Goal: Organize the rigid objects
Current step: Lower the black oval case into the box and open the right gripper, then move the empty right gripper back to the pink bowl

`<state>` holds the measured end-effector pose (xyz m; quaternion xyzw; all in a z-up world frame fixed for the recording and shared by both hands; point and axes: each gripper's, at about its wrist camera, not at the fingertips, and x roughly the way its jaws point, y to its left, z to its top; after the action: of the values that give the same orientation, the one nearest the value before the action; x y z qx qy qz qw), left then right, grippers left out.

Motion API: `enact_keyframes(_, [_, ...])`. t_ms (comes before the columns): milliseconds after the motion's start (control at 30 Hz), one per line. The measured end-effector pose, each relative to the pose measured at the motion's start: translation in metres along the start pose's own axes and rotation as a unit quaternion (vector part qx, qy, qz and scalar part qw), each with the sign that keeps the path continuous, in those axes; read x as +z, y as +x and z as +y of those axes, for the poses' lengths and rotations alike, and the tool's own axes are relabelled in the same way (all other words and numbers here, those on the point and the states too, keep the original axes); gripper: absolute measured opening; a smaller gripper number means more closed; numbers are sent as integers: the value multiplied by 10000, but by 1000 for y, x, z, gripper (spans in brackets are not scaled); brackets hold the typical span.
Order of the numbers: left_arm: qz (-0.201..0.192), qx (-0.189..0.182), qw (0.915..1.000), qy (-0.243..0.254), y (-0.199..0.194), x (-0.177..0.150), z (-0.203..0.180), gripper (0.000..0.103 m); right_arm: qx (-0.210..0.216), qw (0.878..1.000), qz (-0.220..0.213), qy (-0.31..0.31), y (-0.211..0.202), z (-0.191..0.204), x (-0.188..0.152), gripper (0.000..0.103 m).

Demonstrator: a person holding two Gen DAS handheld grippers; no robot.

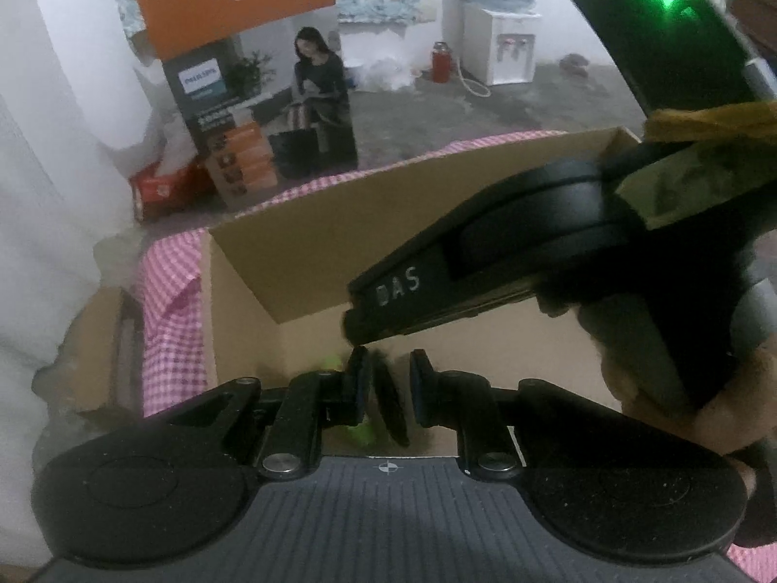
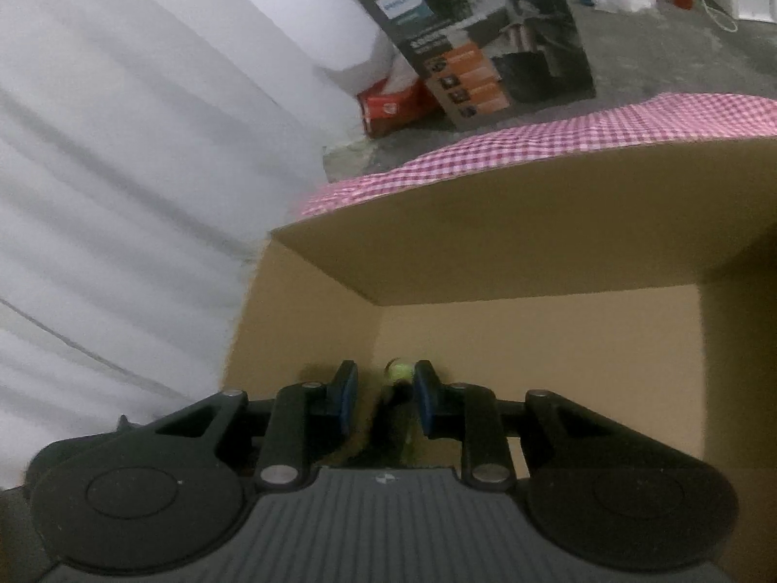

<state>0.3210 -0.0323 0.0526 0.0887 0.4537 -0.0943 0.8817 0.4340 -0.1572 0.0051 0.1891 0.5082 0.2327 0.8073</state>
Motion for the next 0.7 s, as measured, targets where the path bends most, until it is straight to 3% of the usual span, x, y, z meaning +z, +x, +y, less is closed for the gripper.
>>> enact_keyframes(333, [-310,-69,9994,-95,-33,-4,4,24,276,9988,-368,176,-31,-4,-4,29])
enact_keyframes(533, [-684,-311,9972,-38,-85,-28,-3,27,551,9948,-851,82,-96,-2,-33,29])
enact_keyframes(700, [-1049,-691,9921,-23,-135,-66,-12,33,655,9872,-1438,-201,-180,-1,-94,29])
